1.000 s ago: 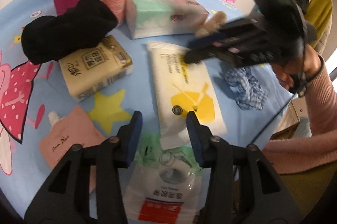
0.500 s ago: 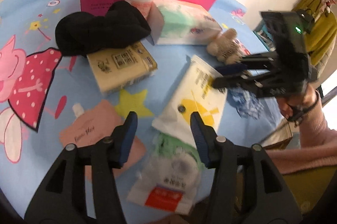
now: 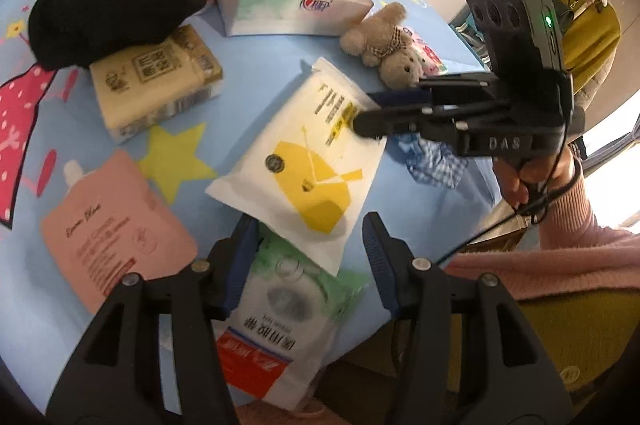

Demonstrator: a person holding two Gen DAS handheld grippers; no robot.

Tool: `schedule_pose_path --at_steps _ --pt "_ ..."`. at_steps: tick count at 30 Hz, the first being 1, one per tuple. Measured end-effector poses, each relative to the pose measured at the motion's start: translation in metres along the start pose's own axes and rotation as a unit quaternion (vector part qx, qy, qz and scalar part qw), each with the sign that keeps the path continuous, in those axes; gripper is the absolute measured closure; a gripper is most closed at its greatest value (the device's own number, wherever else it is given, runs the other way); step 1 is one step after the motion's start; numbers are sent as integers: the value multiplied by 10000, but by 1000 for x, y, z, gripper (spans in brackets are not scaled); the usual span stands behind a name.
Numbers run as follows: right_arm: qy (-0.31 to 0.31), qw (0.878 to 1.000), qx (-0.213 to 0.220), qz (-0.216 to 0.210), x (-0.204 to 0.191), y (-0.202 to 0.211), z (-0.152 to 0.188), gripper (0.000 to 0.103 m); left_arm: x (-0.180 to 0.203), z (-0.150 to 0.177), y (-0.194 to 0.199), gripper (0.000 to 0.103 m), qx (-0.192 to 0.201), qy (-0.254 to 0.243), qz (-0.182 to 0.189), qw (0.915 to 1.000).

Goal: Organize soft objects
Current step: 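Grasp the white wet-wipes pack with the right gripper and lift, then place the wet-wipes pack into the pink box and release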

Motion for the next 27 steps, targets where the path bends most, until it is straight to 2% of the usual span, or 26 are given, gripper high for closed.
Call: schedule_pose_path --at_steps 3,6,8,12,18,27 --pt "-119 9999 60 -87 0 5 2 75 -3 -6 -3 48 41 116 -23 9999" --pt "-262 9993 160 -213 0 9 4 75 -7 -16 -5 51 147 182 -198 9995" --pt "-354 9983 275 -373 -1 16 3 75 -11 -23 1 53 257 154 -345 9990" --pt "-306 9967 609 -442 -8 39 -6 77 -13 -40 18 54 541 130 -414 9976" --pt "-122 9940 1059 -251 -15 74 -28 77 1 -81 45 54 998 -197 -611 9929" --pt "-111 9840 1765 237 3 127 -80 77 24 -176 69 54 1368 -723 -852 9843"
Point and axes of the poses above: each gripper's, at about its wrist camera, not at the fingertips, and y roughly against the way its jaws point, x to its right, z to its underside, the point moved 10 cm from there along -y, roughly the way its jaws point, and after that the axes turned 1 degree about -y, right-handed, at the moved point
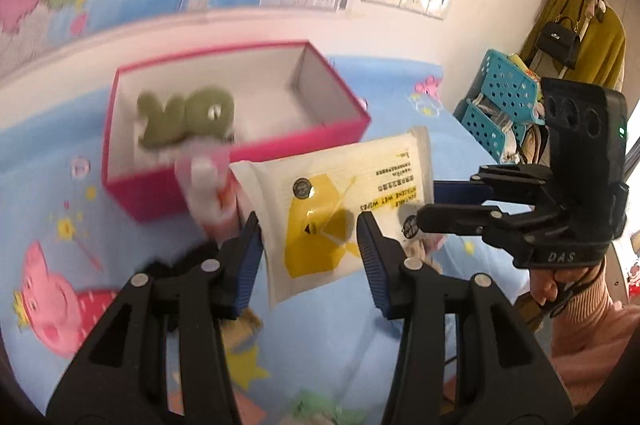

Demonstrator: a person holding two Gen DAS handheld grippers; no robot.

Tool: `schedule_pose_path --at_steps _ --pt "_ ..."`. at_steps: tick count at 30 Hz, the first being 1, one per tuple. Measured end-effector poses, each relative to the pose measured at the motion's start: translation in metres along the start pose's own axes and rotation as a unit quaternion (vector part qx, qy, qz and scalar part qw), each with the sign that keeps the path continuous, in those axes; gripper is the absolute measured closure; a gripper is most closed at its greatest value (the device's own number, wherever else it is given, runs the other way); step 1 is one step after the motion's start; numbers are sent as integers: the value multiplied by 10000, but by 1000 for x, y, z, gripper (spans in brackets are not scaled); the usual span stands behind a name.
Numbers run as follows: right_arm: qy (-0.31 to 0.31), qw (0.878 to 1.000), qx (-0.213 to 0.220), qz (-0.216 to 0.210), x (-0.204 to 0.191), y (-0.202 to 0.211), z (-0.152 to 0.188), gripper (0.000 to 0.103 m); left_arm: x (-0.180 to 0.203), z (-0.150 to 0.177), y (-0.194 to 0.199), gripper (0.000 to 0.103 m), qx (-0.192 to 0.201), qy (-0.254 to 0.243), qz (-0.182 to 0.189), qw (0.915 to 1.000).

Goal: Organize soft objects
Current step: 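Place the wet-wipes pack into the pink box and release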

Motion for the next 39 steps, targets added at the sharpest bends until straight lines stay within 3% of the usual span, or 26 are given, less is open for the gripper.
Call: schedule_pose_path --at_steps 11,20,28,30,34,39 --pt "-299 9988 239 289 54 -23 -71 77 -27 -73 -47 54 -180 283 -32 9994" --pt "-629 9969 74 471 92 -50 -91 77 -44 -89 -98 54 -595 574 -72 9966" --pt "-896 9930 -150 751 115 -70 -89 72 -56 -84 -123 54 -1020 734 -390 9913" --pt "-999 9917 -73 803 117 -67 -91 67 -59 -83 -123 53 -1006 763 -409 9912" --pt "-930 9928 159 735 109 -53 -95 67 -59 -84 -115 52 -901 733 -441 9923" --pt "-622 9964 306 480 82 -35 -89 63 -51 -85 -79 52 -393 470 -480 9970"
Point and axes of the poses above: each gripper's, at about its wrist camera, not at the fingertips, and y roughly against the way its jaws point, x to its right, z to its underside, the point moved 10 cm from there along -y, roughly the way its jaws point, and after that the axes turned 1 degree about -y, right-handed, at the moved point
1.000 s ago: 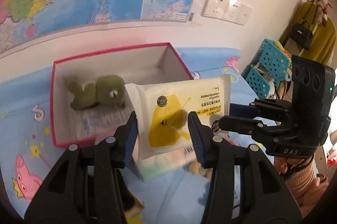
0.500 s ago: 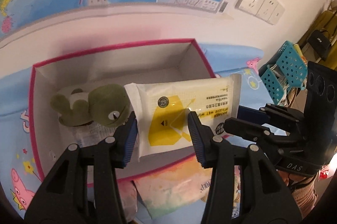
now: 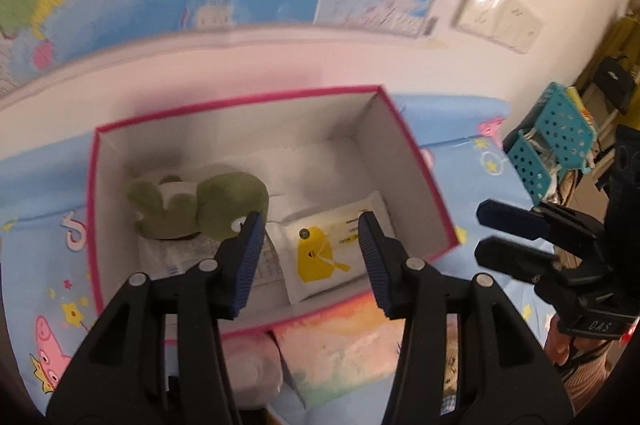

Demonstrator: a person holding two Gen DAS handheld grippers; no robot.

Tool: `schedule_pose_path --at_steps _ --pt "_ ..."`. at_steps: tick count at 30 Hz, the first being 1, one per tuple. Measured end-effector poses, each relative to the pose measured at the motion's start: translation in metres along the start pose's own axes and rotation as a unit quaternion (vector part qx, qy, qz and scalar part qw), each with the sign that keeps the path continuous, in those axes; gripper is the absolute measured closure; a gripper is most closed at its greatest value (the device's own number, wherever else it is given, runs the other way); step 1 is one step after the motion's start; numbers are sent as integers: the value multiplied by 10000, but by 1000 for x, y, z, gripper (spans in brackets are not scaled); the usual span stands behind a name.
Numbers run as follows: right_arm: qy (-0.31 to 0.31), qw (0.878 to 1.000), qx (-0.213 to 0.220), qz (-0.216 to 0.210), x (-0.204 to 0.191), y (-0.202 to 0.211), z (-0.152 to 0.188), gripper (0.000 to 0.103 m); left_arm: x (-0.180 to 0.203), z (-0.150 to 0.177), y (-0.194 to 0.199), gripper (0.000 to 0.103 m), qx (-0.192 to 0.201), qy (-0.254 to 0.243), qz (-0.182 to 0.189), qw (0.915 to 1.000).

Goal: Organize soft objects
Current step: 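Move the right tool back toward the beige teddy bear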

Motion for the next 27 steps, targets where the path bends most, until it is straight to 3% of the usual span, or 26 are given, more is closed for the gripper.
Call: schedule_pose_path --at_steps 2,6,12,22,27 --pt "147 9998 70 -140 -13 11 7 56 4 4 21 51 272 -129 66 9995" --pt "402 9982 116 -422 -38 33 26 53 13 22 63 45 719 -396 135 9965" --pt "627 9950 58 -772 -65 53 61 51 14 57 104 44 1015 -653 25 9927" --pt "645 9897 -451 -1194 -90 50 134 49 2 158 112 40 702 -594 -213 9955" --pt "541 9884 -756 -1197 -92 39 166 49 2 202 106 40 422 -325 -15 9986"
Point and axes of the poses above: each gripper's, at about its wrist camera, not at the fingertips, and y roughly against the way its jaws point, x to its right, z to its underside, the point moved 10 cm from there along -y, roughly the way its jaws point, and after that the axes turned 1 degree about -y, right-handed, at the moved point
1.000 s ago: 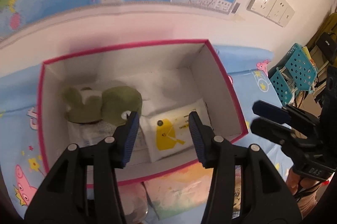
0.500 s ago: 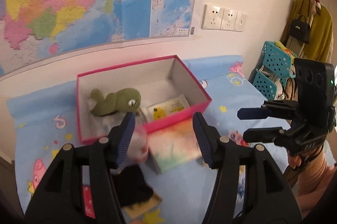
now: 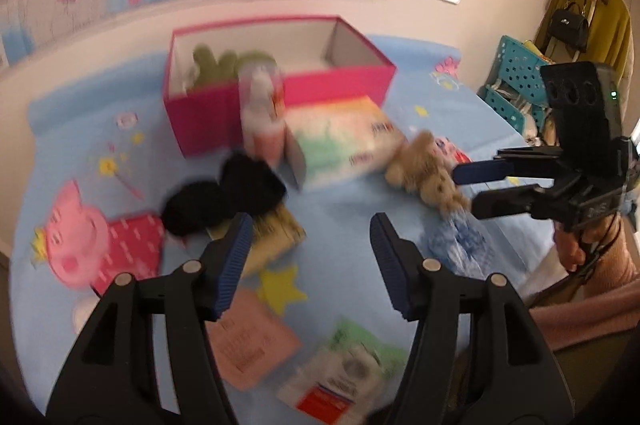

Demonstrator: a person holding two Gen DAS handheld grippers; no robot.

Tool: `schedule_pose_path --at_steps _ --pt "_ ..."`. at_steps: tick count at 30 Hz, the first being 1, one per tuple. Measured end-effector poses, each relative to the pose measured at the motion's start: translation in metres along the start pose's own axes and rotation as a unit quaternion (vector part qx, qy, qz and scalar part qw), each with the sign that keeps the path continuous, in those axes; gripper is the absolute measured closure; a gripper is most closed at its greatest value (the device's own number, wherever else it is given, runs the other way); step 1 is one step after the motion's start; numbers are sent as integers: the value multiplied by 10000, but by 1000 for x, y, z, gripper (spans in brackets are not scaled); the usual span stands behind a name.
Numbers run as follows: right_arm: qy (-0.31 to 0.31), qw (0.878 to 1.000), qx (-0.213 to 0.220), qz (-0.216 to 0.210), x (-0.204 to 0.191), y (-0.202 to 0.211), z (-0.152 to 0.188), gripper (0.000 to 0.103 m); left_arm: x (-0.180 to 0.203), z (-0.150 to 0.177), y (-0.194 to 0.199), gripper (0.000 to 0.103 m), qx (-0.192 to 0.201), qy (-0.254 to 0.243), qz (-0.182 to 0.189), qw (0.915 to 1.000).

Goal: Organize soft objects
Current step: 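Move the right tool back toward the beige teddy bear, then grasp the beige teddy bear with the right gripper and lift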

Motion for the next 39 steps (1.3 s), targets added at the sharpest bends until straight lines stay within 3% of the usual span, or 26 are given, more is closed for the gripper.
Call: schedule_pose_path --at_steps 4,12,20,25,38,39 --pt "-139 9995 -57 274 12 2 20 49 14 22 -3 40 -115 81 245 9996" --pt "-665 9939 139 865 56 30 36 49 67 27 -30 40 -293 -176 819 9961" --pt "-830 9910 148 1037 75 33 43 49 103 29 -64 40 -660 -398 1179 9900" --pt "-865 9901 169 1090 82 24 38 49 99 24 -77 40 -779 -369 1079 9904" --pt "-228 9707 -98 2389 110 -14 32 46 81 0 -101 40 -860 -498 651 9929" --pt "-174 9695 -99 2442 111 -14 32 51 82 -2 -103 40 -871 -516 659 9927"
Point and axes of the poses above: each gripper's, at about its wrist camera, not at the fingertips, and y roughly against the way its jaws point, x to its right, z to its underside, the point moved 10 cm from there along -y, roughly the way its jaws point, and after that the axes turned 1 degree about -y, right-handed, at the moved point
